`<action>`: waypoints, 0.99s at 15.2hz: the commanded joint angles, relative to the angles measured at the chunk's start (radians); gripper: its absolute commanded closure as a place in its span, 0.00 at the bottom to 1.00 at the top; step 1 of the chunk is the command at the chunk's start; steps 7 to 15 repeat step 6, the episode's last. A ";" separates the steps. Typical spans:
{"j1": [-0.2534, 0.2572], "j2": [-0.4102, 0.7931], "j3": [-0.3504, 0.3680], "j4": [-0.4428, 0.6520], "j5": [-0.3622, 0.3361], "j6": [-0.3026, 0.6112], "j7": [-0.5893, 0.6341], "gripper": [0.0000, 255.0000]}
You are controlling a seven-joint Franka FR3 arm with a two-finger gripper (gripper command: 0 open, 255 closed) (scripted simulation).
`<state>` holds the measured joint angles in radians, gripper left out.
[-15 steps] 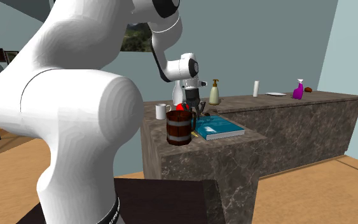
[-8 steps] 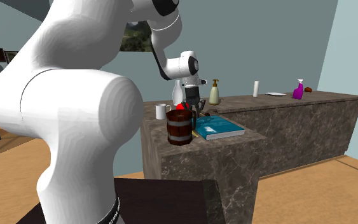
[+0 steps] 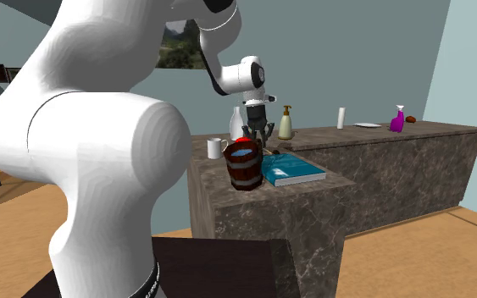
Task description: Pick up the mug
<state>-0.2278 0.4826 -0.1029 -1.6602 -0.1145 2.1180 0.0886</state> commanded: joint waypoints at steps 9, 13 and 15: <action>0.001 -0.033 -0.001 0.024 0.000 -0.055 -0.007 1.00; 0.001 -0.033 -0.001 0.024 0.000 -0.055 -0.007 1.00; 0.001 -0.033 -0.001 0.024 0.000 -0.055 -0.007 1.00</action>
